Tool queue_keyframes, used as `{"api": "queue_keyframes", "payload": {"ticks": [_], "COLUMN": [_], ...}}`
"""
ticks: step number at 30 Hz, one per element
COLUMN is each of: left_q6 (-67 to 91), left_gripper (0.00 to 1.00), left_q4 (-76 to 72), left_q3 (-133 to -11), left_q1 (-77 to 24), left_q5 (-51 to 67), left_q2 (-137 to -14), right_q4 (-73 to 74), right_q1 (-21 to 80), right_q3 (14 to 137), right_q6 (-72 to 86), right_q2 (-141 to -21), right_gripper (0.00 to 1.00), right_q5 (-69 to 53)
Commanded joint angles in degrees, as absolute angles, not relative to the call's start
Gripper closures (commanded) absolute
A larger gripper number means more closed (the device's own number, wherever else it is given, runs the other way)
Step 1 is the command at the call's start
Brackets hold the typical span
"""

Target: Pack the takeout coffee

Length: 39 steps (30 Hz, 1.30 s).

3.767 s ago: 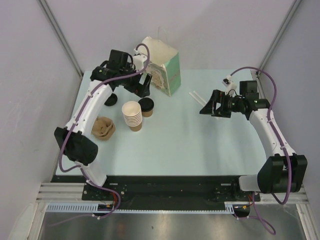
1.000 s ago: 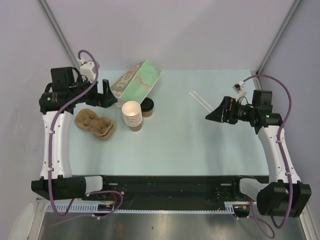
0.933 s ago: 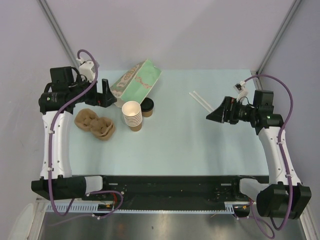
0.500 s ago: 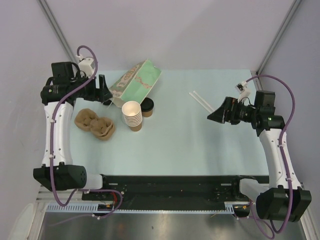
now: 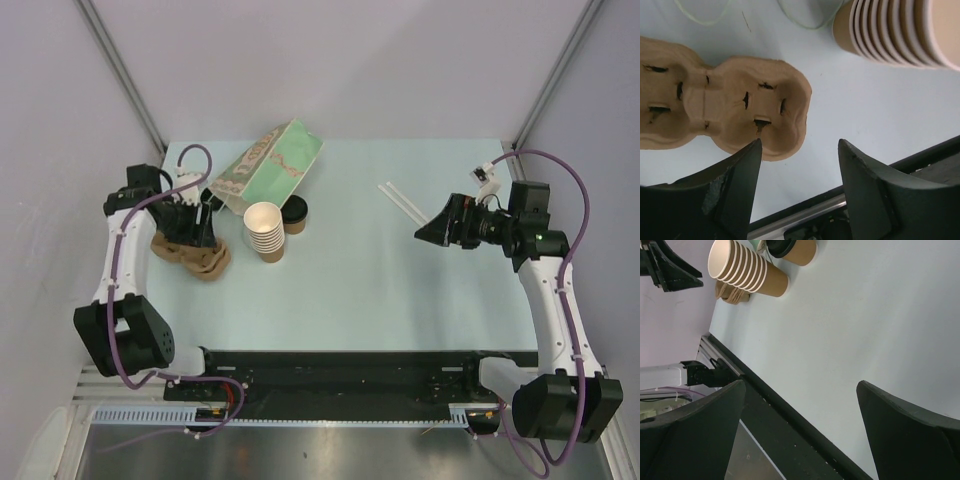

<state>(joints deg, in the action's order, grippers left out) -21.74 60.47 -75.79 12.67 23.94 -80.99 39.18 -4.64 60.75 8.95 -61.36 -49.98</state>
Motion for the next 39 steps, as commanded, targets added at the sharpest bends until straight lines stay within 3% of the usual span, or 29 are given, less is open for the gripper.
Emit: {"api": "queue_keyframes", "payload": {"ticks": [1, 29, 36, 39], "left_q6": [-28.0, -30.8, -31.1, -30.9], "left_gripper": [0.32, 0.53, 0.75, 0.89], "left_q4": [57.8, 52.8, 55.1, 57.3], "left_q3": [-72.8, -65.1, -67.7, -70.1], "left_q1": [12.7, 9.8, 9.8, 9.7], "left_q5": [22.5, 21.4, 21.8, 21.7], "left_q2": [-79.9, -84.8, -82.8, -80.5], "right_q4": [38.4, 37.6, 37.7, 37.4], "right_q1": [-4.8, -4.8, -4.8, -4.8], "right_q3": [61.0, 61.0, 61.0, 61.0], "right_q6": [8.6, 9.1, 9.2, 9.4], "right_q2": [-61.5, -63.4, -63.2, -63.4], "right_gripper": [0.0, 0.0, 0.0, 0.0], "right_q5": [-50.3, -50.8, -50.7, -51.0]}}
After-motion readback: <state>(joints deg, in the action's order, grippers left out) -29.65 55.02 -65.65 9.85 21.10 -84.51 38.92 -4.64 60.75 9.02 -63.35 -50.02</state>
